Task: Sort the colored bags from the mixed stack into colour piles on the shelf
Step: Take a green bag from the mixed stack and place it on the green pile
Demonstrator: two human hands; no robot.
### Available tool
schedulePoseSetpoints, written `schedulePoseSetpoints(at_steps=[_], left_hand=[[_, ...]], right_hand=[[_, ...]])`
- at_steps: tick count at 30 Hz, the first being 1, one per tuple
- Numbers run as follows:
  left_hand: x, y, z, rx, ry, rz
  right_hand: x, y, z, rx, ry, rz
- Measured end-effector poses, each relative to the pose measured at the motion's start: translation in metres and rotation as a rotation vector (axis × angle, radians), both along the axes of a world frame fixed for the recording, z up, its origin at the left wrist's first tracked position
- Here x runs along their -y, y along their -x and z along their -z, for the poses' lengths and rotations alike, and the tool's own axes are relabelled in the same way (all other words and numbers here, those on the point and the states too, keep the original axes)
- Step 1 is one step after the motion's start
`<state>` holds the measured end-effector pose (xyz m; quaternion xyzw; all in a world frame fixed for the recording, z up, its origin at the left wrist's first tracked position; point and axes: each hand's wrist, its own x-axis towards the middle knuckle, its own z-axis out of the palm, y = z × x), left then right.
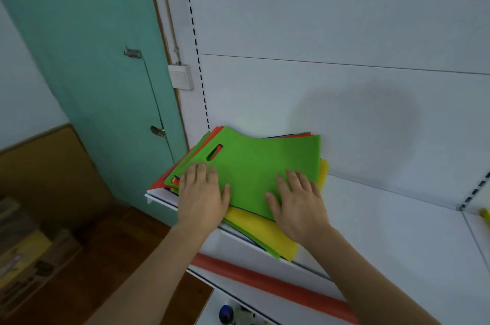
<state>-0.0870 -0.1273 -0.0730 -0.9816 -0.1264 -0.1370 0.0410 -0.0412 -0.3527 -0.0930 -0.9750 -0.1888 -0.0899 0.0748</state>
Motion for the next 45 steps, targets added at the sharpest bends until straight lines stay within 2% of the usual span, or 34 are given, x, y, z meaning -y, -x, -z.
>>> schedulePoseSetpoints(at_steps=[4, 8, 16, 22, 29, 35, 38, 42, 45], left_hand=[[-0.012, -0.01, 0.007, -0.069, -0.06, -0.07], [-0.007, -0.008, 0.014, -0.088, -0.138, 0.008], [-0.012, -0.01, 0.016, 0.035, 0.008, 0.303], [-0.022, -0.009, 0.012, -0.007, 0.032, 0.214], [-0.006, -0.005, 0.018, -0.016, 0.07, 0.332], [-0.002, -0.009, 0.014, 0.016, 0.197, 0.425], [0.003, -0.008, 0.012, 0.021, 0.266, 0.525], [0.005, -0.009, 0.012, 0.078, 0.349, 0.628], [0.006, -0.01, 0.013, 0.188, 0.339, 0.7]], right_hand=[[-0.007, -0.006, 0.006, -0.034, 0.046, 0.029], [-0.011, -0.009, 0.0, -0.021, 0.02, 0.097], [-0.021, 0.01, 0.001, 0.046, 0.019, 0.334], [-0.027, 0.022, 0.011, 0.082, -0.001, 0.444], [-0.026, 0.025, 0.008, 0.069, 0.006, 0.467], [-0.008, 0.019, -0.003, -0.118, -0.139, 0.625], [0.004, 0.012, -0.013, -0.21, -0.305, 0.681], [0.021, 0.008, -0.019, -0.077, -0.537, 0.696], [0.039, 0.002, -0.018, -0.099, -0.611, 0.721]])
